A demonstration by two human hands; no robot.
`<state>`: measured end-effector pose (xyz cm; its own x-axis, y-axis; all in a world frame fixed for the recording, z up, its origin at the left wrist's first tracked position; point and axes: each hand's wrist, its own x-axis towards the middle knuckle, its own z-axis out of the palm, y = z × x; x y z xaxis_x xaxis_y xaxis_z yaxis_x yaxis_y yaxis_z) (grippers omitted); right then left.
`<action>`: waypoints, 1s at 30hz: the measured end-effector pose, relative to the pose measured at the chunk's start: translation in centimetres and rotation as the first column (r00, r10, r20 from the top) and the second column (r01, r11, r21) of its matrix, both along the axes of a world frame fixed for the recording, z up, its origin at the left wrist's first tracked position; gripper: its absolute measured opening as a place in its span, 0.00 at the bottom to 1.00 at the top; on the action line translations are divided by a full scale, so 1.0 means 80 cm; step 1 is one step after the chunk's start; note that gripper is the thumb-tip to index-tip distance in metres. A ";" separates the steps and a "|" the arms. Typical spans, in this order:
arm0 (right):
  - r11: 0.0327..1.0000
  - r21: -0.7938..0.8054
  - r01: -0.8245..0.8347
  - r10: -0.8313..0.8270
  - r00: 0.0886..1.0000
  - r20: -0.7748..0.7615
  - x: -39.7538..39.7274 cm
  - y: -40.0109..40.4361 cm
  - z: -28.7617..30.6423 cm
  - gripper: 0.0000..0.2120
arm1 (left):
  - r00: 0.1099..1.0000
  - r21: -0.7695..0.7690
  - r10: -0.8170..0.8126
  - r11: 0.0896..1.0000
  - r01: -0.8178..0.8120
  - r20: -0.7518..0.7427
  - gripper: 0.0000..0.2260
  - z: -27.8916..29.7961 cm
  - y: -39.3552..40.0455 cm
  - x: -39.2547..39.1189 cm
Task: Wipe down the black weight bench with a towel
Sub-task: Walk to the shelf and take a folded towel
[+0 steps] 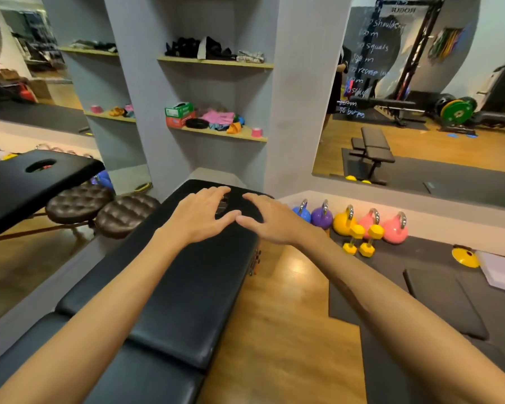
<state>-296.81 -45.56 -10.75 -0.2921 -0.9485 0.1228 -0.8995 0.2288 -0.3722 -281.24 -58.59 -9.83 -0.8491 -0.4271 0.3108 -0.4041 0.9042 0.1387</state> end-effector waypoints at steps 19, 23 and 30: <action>0.984 -0.165 -0.063 0.058 0.998 -0.030 -0.393 -0.280 0.086 0.36 | 0.993 -0.052 0.110 0.992 -0.112 -0.054 0.31 0.078 -0.264 -0.391; 0.977 -0.190 -0.100 0.090 0.994 -0.058 -0.475 -0.330 0.125 0.34 | 0.977 -0.105 0.181 0.976 -0.193 -0.116 0.31 0.112 -0.302 -0.469; 0.955 -0.278 -0.100 0.095 0.995 -0.030 -0.603 -0.414 0.193 0.33 | 0.945 -0.139 0.222 0.956 -0.260 -0.242 0.28 0.184 -0.374 -0.595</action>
